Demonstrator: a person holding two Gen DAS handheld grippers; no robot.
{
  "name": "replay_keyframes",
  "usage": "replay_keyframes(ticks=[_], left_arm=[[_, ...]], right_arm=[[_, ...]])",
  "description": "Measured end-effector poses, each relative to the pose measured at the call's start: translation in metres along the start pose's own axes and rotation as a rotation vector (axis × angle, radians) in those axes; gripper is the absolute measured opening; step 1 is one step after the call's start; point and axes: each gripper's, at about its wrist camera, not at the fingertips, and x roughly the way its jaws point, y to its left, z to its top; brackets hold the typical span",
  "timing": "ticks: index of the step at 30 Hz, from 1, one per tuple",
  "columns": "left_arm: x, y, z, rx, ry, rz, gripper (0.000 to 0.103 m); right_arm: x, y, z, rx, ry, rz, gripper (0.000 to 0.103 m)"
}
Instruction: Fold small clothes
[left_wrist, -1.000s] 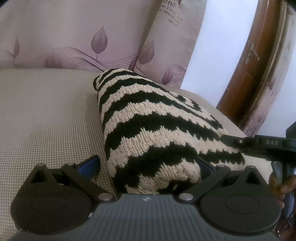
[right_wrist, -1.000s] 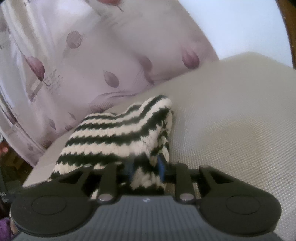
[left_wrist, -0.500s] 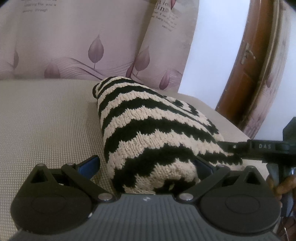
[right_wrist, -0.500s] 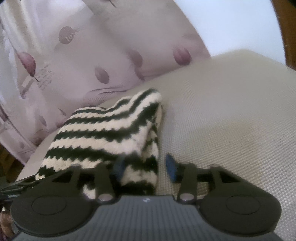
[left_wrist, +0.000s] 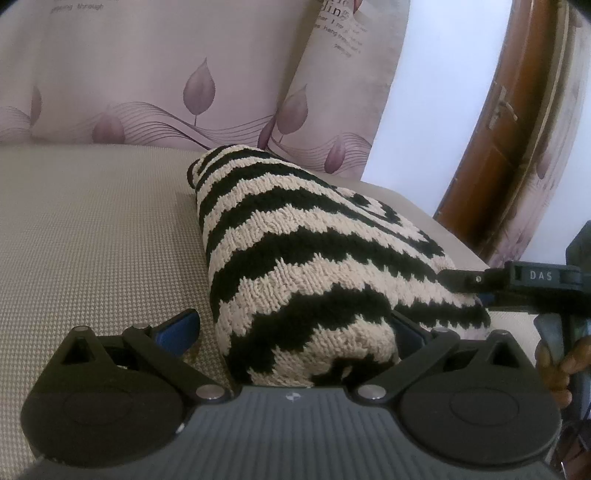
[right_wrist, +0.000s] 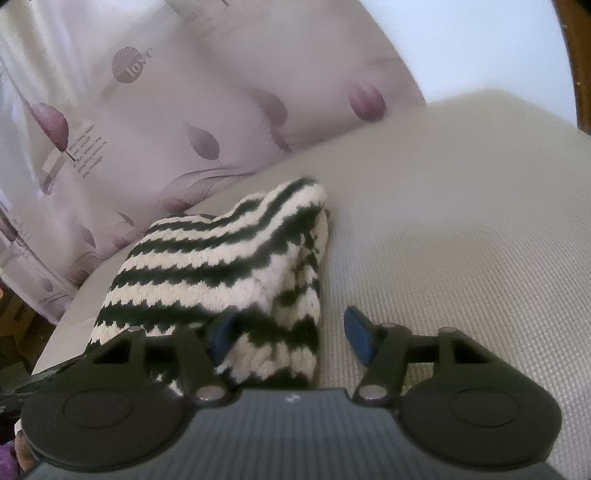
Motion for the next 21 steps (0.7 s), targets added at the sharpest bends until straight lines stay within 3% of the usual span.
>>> replay_keyframes(ticks=[2,7,13,21], left_arm=[[0.000,0.000,0.000,-0.001,0.002,0.001,0.103],[0.001,-0.001,0.000,-0.001,0.004,0.003,0.103],[0.002,-0.001,0.000,0.000,0.005,0.006,0.103],[0.004,0.001,0.000,-0.004,0.015,0.007,0.103]], right_arm=[[0.003,0.000,0.003,0.007,0.002,0.014,0.064],[0.012,-0.006,0.007,0.048,0.003,0.042,0.080],[0.029,-0.012,0.012,0.113,0.017,0.098,0.084],[0.035,-0.011,0.006,0.101,-0.001,0.146,0.084]])
